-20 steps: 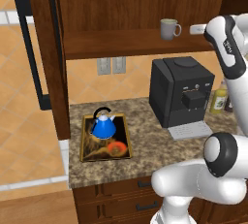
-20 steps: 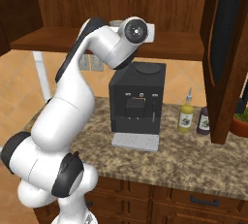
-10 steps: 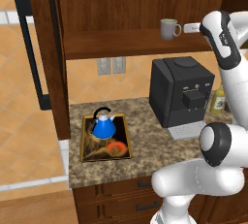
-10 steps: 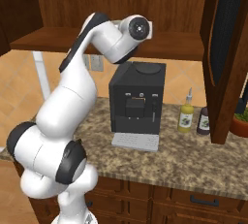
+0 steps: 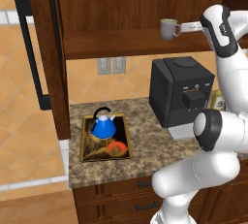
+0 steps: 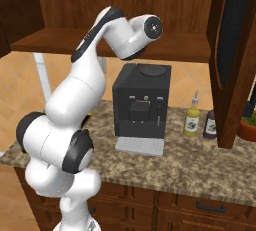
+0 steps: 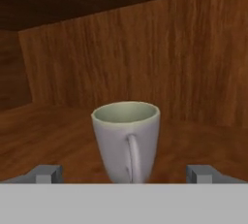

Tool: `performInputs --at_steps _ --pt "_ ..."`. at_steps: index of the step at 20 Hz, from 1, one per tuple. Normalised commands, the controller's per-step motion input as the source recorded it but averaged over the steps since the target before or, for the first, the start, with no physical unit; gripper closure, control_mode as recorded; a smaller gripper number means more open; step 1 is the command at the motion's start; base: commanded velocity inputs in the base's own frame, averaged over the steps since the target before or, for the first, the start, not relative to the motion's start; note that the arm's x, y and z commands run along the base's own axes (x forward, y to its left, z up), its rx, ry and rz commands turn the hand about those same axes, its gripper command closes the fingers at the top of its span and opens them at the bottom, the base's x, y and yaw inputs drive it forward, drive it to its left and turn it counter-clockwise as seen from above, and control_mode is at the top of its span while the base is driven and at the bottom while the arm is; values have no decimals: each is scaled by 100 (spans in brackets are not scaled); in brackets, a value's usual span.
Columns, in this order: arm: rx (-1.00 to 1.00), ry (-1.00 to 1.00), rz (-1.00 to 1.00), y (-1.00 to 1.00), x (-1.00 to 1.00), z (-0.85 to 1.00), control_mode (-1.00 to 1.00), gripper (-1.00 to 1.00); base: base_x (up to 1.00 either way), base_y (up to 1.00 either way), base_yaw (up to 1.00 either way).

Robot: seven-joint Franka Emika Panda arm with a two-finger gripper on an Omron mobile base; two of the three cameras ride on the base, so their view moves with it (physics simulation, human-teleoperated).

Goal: Pick the kettle from the counter and place it on the tray. Then pick the mug from the cabinet and place it on the tray. Then close the cabinet doors.

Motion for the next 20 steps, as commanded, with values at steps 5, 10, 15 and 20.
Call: performInputs --at_steps 5,10,15,20 --pt "0 0 11 0 25 0 -100 -100 0 0 0" --pt "0 0 8 2 25 -1 -100 -100 0 0 0" --pt "0 0 8 7 22 -6 -100 -100 0 0 0" --pt "0 0 5 17 16 -11 -100 -100 0 0 0"
